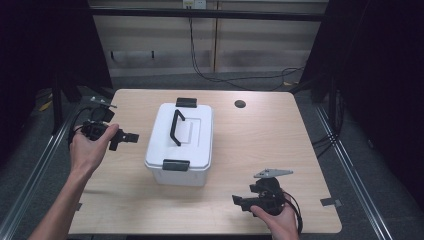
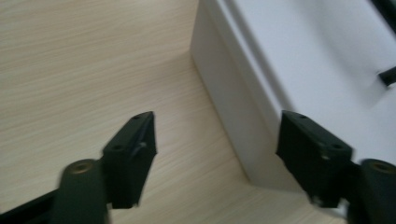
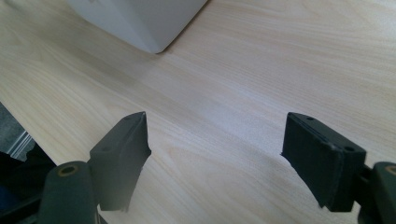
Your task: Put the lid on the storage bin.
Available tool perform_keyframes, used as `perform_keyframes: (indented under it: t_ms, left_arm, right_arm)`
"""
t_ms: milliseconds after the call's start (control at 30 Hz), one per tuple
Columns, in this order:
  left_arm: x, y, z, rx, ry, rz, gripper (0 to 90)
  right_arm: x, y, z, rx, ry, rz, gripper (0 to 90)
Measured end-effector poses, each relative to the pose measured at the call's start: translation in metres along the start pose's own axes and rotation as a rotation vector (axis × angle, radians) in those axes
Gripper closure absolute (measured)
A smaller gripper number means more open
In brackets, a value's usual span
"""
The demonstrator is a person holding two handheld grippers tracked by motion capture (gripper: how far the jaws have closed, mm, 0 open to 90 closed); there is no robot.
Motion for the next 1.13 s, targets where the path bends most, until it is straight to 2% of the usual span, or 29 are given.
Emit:
perform_keyframes:
  t_ms: [100, 233, 300, 400, 467, 533, 567, 600, 633, 700, 800, 833, 900, 933, 1000, 1033, 1133]
  left_arm:
    - [-0.013, -0.003, -0.002, -0.041, 0.024, 0.036, 29.7]
    - [-0.031, -0.011, -0.004, -0.061, 0.086, 0.045, 29.1]
    - [-0.040, -0.016, -0.005, -0.031, 0.118, 0.049, 29.2]
    - [-0.055, -0.022, -0.004, -0.058, 0.127, 0.047, 29.2]
    - [-0.064, -0.026, -0.003, -0.042, 0.137, 0.053, 29.5]
    - [-0.072, -0.029, -0.003, -0.064, 0.138, 0.047, 29.5]
    - [-0.075, -0.031, -0.003, -0.053, 0.139, 0.045, 29.5]
    - [-0.078, -0.033, -0.003, -0.061, 0.143, 0.035, 29.4]
    - [-0.080, -0.034, -0.003, -0.058, 0.137, 0.040, 28.9]
    - [-0.087, -0.034, -0.003, -0.014, 0.144, 0.069, 27.4]
    - [-0.096, -0.039, -0.002, -0.057, 0.139, 0.050, 27.4]
    - [-0.098, -0.040, -0.002, -0.049, 0.145, 0.056, 27.2]
    - [-0.104, -0.042, -0.007, -0.034, 0.198, 0.061, 27.1]
    - [-0.106, -0.043, -0.007, -0.037, 0.192, 0.058, 26.5]
    - [-0.113, -0.045, -0.005, -0.059, 0.209, 0.051, 24.9]
    - [-0.115, -0.045, -0.003, -0.058, 0.194, 0.054, 24.9]
    - [-0.118, -0.048, 0.002, -0.063, 0.191, 0.073, 24.9]
  right_arm:
    - [0.000, 0.000, 0.000, -0.002, 0.000, -0.001, 22.4]
    - [0.000, 0.000, 0.000, -0.003, -0.001, 0.001, 22.4]
    - [0.000, 0.000, 0.000, -0.002, 0.001, 0.001, 22.4]
    - [0.000, 0.001, 0.001, -0.003, 0.000, 0.005, 22.4]
    - [0.000, 0.001, 0.001, -0.004, 0.001, 0.007, 22.3]
    - [0.000, 0.001, 0.000, -0.003, -0.001, 0.012, 22.3]
    - [0.000, 0.001, 0.000, -0.003, -0.001, 0.012, 22.3]
    - [0.000, 0.001, 0.000, -0.006, -0.001, 0.012, 22.3]
    - [0.000, 0.001, 0.000, -0.007, -0.001, 0.010, 22.3]
    - [0.000, 0.001, 0.001, -0.006, 0.000, 0.010, 22.2]
    - [-0.001, 0.002, 0.001, -0.009, -0.004, 0.026, 22.2]
    - [-0.001, 0.003, 0.001, -0.013, -0.004, 0.027, 22.2]
    - [-0.001, 0.006, 0.002, -0.019, -0.004, 0.036, 22.3]
    - [-0.001, 0.007, 0.002, -0.025, -0.006, 0.037, 22.3]
    - [-0.001, 0.011, 0.003, -0.047, 0.002, 0.047, 22.3]
    - [0.000, 0.013, 0.004, -0.056, 0.005, 0.052, 22.3]
    - [-0.001, 0.019, 0.006, -0.089, 0.003, 0.060, 22.5]
Point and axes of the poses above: each handheld gripper's, and its own axes: z roughly forward along the jaws, x roughly out of its top, y roughly to its right, the point moved 2 cm from there along z, roughly forward along the jaws, and after that the axes turned 14 degrees about -z, right-handed, at the moved point
